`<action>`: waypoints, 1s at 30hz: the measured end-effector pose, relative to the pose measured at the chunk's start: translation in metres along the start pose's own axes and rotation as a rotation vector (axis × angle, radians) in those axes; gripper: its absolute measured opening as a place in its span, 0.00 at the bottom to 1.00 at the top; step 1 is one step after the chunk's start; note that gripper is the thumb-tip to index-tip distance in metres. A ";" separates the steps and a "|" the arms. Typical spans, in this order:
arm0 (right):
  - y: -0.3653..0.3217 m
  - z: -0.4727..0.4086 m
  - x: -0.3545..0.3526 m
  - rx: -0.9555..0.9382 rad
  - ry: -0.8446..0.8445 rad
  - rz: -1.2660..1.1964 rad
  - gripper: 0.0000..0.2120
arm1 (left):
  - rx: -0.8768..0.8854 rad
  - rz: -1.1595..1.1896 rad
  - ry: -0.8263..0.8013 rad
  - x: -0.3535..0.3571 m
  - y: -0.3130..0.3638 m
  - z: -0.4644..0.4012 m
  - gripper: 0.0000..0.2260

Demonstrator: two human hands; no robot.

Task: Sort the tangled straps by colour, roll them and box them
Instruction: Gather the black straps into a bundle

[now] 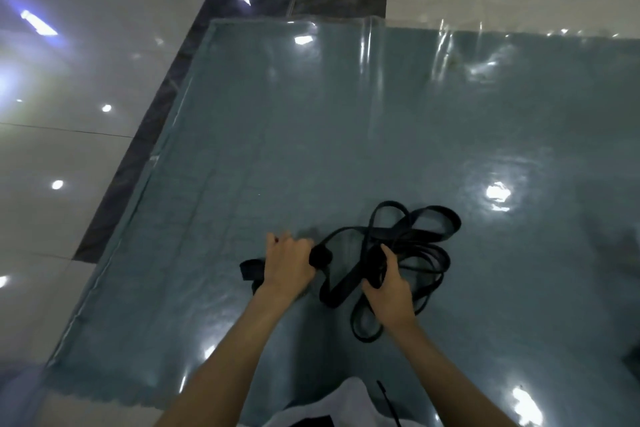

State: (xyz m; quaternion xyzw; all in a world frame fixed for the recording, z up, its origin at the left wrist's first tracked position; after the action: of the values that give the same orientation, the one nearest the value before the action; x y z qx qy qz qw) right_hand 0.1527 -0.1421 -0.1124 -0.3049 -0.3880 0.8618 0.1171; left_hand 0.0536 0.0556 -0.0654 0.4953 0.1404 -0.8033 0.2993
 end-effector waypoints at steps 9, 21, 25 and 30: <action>-0.047 -0.021 0.011 0.239 0.143 0.130 0.53 | 0.039 0.214 0.029 0.025 -0.001 0.046 0.07; -0.034 -0.025 -0.003 0.328 0.196 -0.117 0.50 | -0.026 0.308 0.083 0.022 0.000 0.049 0.06; -0.034 -0.028 0.003 0.333 0.209 -0.162 0.54 | -0.023 0.320 0.077 0.021 0.003 0.050 0.06; -0.027 -0.029 -0.002 0.385 0.234 -0.235 0.50 | -0.039 0.323 0.048 0.025 0.006 0.053 0.08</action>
State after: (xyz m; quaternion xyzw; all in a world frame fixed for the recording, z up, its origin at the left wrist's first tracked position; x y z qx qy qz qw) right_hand 0.1710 -0.1073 -0.1062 -0.3275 -0.2334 0.8591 0.3166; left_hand 0.0115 0.0143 -0.0623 0.5247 0.0816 -0.7298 0.4307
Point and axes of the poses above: each hand's wrist, its own z-axis away from the middle knuckle, its own x-axis out of the palm, y = z × x, the point moved 2 cm from there along -z, towards the middle knuckle, and after that the axes turned 11 degrees about -y, right-handed, at the moved point
